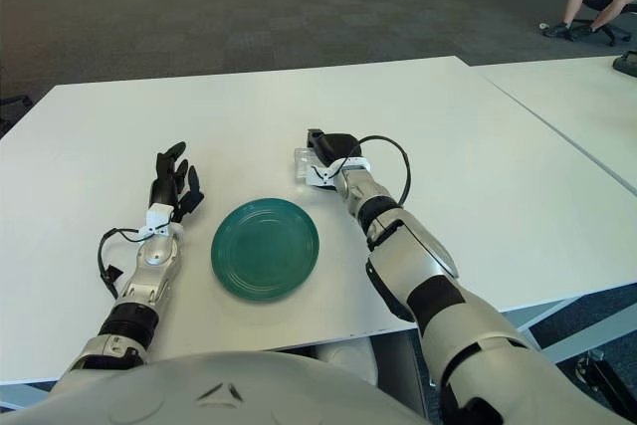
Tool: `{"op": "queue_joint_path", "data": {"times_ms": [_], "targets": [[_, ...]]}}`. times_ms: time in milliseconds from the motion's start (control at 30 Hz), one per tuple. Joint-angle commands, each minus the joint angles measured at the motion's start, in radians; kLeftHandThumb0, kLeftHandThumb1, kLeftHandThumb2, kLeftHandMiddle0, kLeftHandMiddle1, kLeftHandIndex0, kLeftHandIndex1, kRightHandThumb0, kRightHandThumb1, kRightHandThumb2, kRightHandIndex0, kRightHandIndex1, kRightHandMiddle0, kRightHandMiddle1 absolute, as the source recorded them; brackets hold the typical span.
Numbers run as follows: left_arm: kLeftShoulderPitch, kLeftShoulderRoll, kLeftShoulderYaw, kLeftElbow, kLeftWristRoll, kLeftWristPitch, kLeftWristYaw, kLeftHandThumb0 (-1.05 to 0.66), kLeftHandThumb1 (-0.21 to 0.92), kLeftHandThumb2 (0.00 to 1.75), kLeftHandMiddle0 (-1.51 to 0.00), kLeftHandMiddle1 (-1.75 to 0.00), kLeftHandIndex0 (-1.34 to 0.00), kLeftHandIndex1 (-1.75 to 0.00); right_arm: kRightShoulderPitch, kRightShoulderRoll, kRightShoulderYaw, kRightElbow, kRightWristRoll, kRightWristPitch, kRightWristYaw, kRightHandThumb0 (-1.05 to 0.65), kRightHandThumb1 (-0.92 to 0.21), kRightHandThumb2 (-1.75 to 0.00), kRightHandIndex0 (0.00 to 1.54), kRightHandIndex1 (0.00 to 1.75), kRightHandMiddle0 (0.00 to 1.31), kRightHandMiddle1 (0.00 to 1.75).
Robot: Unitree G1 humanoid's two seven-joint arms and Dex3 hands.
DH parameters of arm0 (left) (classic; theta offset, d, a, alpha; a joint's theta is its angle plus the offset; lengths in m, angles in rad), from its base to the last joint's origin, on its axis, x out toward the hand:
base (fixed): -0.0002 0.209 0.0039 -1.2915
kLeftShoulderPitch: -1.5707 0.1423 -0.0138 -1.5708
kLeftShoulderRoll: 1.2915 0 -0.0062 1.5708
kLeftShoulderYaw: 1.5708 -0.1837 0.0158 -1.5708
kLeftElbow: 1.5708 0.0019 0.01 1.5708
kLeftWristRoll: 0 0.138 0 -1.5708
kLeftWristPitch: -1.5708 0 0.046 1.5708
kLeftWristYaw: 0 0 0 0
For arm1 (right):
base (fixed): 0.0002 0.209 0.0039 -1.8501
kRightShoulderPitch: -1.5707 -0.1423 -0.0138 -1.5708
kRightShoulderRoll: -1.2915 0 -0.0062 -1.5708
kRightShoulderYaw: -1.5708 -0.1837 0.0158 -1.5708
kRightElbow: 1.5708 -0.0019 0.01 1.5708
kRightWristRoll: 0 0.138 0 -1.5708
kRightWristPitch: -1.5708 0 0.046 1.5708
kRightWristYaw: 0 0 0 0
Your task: Put the bottle into the plate.
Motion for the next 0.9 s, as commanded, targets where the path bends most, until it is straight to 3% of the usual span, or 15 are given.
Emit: {"op": "queue_joint_path", "data": {"times_ms": [0, 233, 467, 867], "targets": [[-0.020, 0.013, 0.007, 0.010, -0.003, -0.014, -0.005, -0.75, 0.92, 0.85, -0.37, -0.01, 0.00, -0.79, -0.045, -0.029, -0.029, -0.061, 0.022, -0.043, -0.031, 0.00, -0.07, -1.59, 0.82, 1.69, 0.57, 1.75], [-0.019, 0.016, 0.005, 0.008, -0.003, -0.014, -0.007, -0.76, 0.92, 0.85, -0.36, 0.00, 0.00, -0.79, -0.022, -0.068, -0.067, -0.188, 0.040, -0.103, -0.029, 0.00, -0.03, -1.63, 0.84, 1.70, 0.60, 1.75], [-0.018, 0.019, 0.003, 0.004, 0.005, -0.010, -0.003, -0.76, 0.92, 0.86, -0.37, 0.00, 0.00, -0.79, 0.017, -0.087, -0.098, -0.328, 0.060, -0.108, 0.007, 0.00, -0.01, -1.66, 0.85, 1.70, 0.62, 1.75], [-0.019, 0.022, -0.002, 0.005, 0.012, -0.012, 0.000, -0.75, 0.92, 0.85, -0.38, -0.01, 0.00, -0.80, 0.173, -0.120, -0.169, -0.774, 0.078, -0.038, 0.142, 0.00, -0.01, -1.66, 0.85, 1.70, 0.62, 1.75]]}}
